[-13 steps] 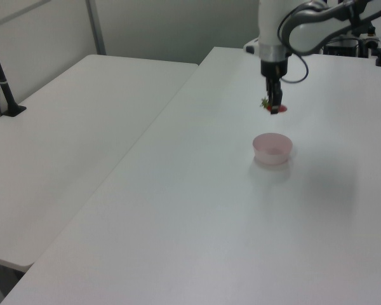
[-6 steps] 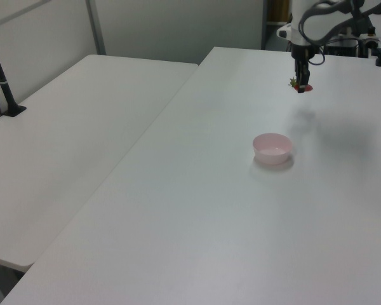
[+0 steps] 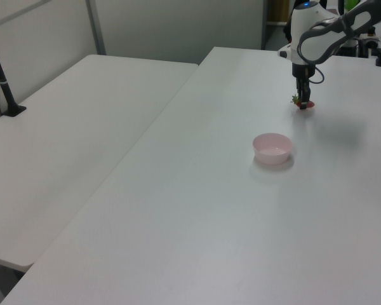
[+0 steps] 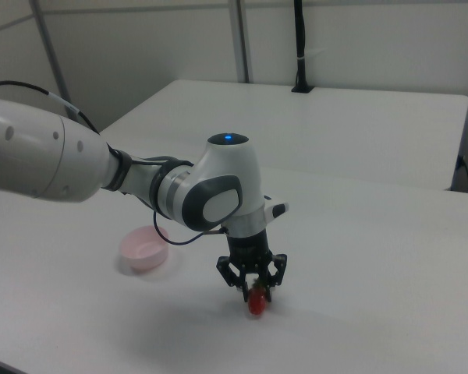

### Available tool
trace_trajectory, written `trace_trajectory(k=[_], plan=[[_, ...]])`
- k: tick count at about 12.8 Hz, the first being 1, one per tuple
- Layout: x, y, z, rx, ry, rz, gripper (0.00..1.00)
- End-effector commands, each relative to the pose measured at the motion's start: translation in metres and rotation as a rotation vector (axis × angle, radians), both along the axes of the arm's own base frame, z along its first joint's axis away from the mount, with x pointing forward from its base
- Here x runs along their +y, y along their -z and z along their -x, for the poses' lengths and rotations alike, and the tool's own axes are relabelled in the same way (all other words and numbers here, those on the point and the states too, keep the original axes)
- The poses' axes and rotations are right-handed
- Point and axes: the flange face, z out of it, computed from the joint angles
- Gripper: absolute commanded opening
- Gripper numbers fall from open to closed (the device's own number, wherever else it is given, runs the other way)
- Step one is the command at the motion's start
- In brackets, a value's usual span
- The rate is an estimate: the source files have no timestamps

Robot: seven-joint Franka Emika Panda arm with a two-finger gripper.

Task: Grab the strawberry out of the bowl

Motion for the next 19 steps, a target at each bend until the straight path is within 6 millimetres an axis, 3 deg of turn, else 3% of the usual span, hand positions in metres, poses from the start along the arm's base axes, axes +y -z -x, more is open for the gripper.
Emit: trace_trajectory(k=[1, 3, 5, 7, 11, 13, 14, 16, 19], plan=[[0.000, -0.007, -0.001, -0.025, 0.017, 0.006, 1.00], [0.000, -0.033, -0.004, -0.059, 0.062, 0.011, 1.00], [0.015, -0.085, -0.010, -0.126, 0.230, -0.009, 1.00], [0.043, -0.157, -0.014, -0.135, 0.417, -0.018, 1.00], [0.092, -0.240, -0.018, -0.144, 0.578, -0.034, 1.00], [0.111, -0.280, -0.007, -0.138, 0.689, -0.081, 1.00], [0.135, -0.301, 0.003, -0.148, 0.675, -0.102, 1.00], [0.163, -0.311, 0.008, -0.147, 0.627, -0.103, 1.00], [0.173, -0.306, 0.004, -0.150, 0.551, -0.096, 1.00]])
